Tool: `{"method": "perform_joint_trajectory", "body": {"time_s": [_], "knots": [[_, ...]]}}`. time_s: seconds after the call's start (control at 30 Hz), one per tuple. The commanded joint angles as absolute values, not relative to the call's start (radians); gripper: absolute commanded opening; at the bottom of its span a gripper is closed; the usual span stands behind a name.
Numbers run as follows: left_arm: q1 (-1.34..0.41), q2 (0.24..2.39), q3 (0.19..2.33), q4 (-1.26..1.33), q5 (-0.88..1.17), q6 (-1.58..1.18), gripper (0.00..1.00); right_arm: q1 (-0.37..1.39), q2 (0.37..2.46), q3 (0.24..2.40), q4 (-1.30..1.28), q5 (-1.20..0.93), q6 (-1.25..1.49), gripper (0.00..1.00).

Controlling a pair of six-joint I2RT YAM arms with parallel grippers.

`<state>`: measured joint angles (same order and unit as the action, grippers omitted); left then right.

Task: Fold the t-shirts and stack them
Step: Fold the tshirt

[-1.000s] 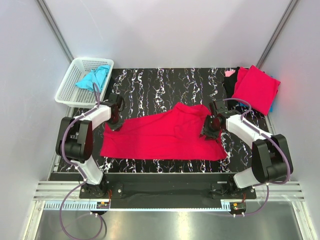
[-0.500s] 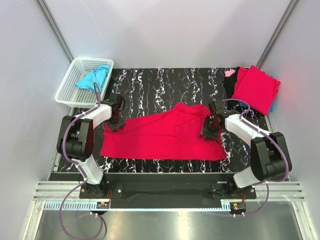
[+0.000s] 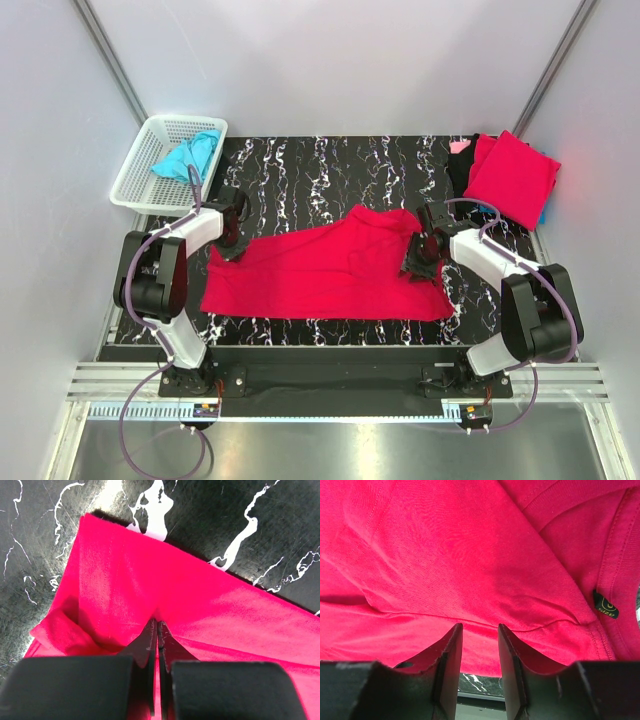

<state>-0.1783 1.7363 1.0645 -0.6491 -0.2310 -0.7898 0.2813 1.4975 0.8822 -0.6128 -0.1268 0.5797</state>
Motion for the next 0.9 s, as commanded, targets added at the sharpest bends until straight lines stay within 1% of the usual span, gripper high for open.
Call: {"method": "perform_joint_trajectory", "body": {"time_s": [0.0,0.13,0.27,0.3,0.33,0.5,0.57,0.7,0.73,0.87], "knots": [[-0.175,1.744,1.086,-0.65,-0.233,-0.785,0.0,0.285,1.5,0.882,-0.594,-0.156,0.571,0.41],[-0.175,1.721,1.098,-0.661,-0.245,-0.782,0.0,0.285,1.509,0.882,-0.594,-0.16,0.569,0.41],[-0.175,1.681,1.114,-0.687,-0.253,-0.784,0.04,0.287,1.513,0.877,-0.588,-0.163,0.569,0.41],[-0.175,1.671,1.117,-0.69,-0.256,-0.784,0.07,0.288,1.514,0.877,-0.588,-0.163,0.569,0.4],[-0.175,1.66,1.118,-0.693,-0.258,-0.784,0.08,0.287,1.514,0.877,-0.586,-0.161,0.569,0.4],[-0.175,1.624,1.138,-0.706,-0.264,-0.773,0.08,0.29,1.516,0.877,-0.583,-0.164,0.571,0.4],[-0.176,1.629,1.149,-0.707,-0.264,-0.769,0.04,0.29,1.514,0.877,-0.583,-0.163,0.572,0.4],[-0.176,1.643,1.167,-0.703,-0.264,-0.758,0.03,0.293,1.511,0.88,-0.581,-0.164,0.572,0.4],[-0.176,1.644,1.176,-0.704,-0.267,-0.753,0.05,0.293,1.512,0.882,-0.583,-0.166,0.571,0.4],[-0.176,1.661,1.186,-0.709,-0.271,-0.744,0.2,0.293,1.506,0.888,-0.583,-0.167,0.571,0.39]]}}
